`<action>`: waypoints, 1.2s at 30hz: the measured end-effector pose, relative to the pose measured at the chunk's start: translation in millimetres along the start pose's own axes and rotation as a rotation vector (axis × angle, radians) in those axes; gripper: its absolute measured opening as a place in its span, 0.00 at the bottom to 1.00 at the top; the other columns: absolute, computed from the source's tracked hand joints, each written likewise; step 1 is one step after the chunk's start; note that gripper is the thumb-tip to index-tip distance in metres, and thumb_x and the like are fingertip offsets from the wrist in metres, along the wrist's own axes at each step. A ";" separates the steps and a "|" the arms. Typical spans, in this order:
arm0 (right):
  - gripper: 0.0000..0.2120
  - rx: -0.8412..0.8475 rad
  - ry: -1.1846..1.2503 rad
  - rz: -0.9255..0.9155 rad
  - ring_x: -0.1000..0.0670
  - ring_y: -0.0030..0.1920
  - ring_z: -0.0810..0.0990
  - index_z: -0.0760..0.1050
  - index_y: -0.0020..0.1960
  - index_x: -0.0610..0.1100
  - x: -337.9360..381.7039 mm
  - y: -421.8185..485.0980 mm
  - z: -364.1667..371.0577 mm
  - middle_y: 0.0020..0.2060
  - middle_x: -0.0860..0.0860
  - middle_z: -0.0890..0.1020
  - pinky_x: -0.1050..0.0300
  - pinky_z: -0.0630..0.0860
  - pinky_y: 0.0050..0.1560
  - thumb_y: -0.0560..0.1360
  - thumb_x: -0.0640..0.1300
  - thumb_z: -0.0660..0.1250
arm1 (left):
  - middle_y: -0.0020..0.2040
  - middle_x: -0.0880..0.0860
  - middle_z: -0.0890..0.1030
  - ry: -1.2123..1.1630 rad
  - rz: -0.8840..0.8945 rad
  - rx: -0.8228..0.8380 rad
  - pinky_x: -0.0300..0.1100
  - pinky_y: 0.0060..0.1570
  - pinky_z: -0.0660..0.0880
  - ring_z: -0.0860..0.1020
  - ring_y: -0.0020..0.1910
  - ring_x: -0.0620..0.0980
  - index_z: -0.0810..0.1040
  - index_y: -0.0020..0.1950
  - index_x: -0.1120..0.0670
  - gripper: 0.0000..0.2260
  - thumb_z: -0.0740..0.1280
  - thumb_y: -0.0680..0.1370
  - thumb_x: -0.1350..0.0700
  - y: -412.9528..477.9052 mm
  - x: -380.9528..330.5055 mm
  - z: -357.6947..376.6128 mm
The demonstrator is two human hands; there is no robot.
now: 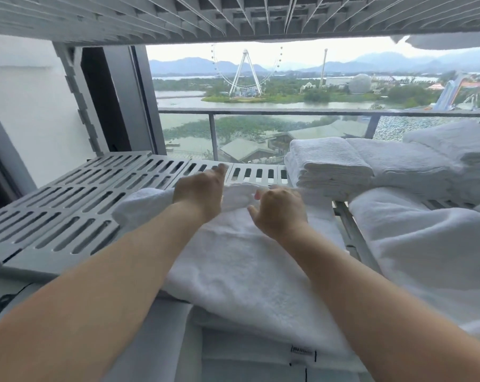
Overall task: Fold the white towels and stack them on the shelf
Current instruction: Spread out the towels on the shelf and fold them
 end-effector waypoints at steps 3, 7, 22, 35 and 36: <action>0.20 -0.005 0.090 -0.073 0.43 0.59 0.77 0.75 0.64 0.48 26.4 0.5 -5.1 0.57 0.46 0.79 0.49 0.73 0.59 0.76 0.56 0.67 | 0.57 0.53 0.80 -0.051 -0.014 0.027 0.46 0.39 0.71 0.81 0.51 0.57 0.62 0.73 0.50 0.25 0.63 0.79 0.45 -13.9 24.6 -5.4; 0.28 -0.028 0.059 -0.131 0.44 0.62 0.76 0.70 0.68 0.52 58.1 4.5 -5.9 0.60 0.46 0.77 0.47 0.73 0.60 0.72 0.60 0.72 | 0.61 0.50 0.81 -0.144 0.019 0.047 0.49 0.45 0.72 0.80 0.57 0.54 0.68 0.71 0.44 0.24 0.60 0.78 0.35 -28.3 64.1 -11.6; 0.19 0.113 0.177 -0.067 0.45 0.66 0.71 0.76 0.64 0.55 126.4 22.5 20.8 0.65 0.49 0.76 0.46 0.68 0.68 0.74 0.53 0.64 | 0.66 0.49 0.78 -0.919 -0.045 0.394 0.47 0.67 0.70 0.74 0.66 0.50 0.85 0.51 0.43 0.26 0.55 0.76 0.69 -30.0 171.6 33.9; 0.09 -0.380 0.250 0.130 0.47 0.39 0.73 0.79 0.40 0.49 102.3 23.8 -39.6 0.35 0.51 0.74 0.56 0.66 0.39 0.76 0.50 0.66 | 0.40 0.50 0.85 -0.886 0.072 0.710 0.42 0.41 0.75 0.80 0.38 0.48 0.83 0.42 0.54 0.08 0.68 0.78 0.53 -18.3 162.8 19.0; 0.10 -0.384 0.254 0.161 0.47 0.36 0.74 0.79 0.38 0.50 100.8 27.0 -42.0 0.33 0.52 0.74 0.56 0.66 0.37 0.76 0.51 0.66 | 0.38 0.51 0.84 -0.852 0.022 0.792 0.40 0.37 0.75 0.80 0.35 0.49 0.83 0.40 0.56 0.09 0.67 0.77 0.55 -21.7 163.4 21.2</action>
Point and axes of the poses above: each hand's wrist, its own y-axis towards the middle knuckle, its own z-axis out of the palm, x = y × z, the point moved 8 cm from there along y, towards the middle knuckle
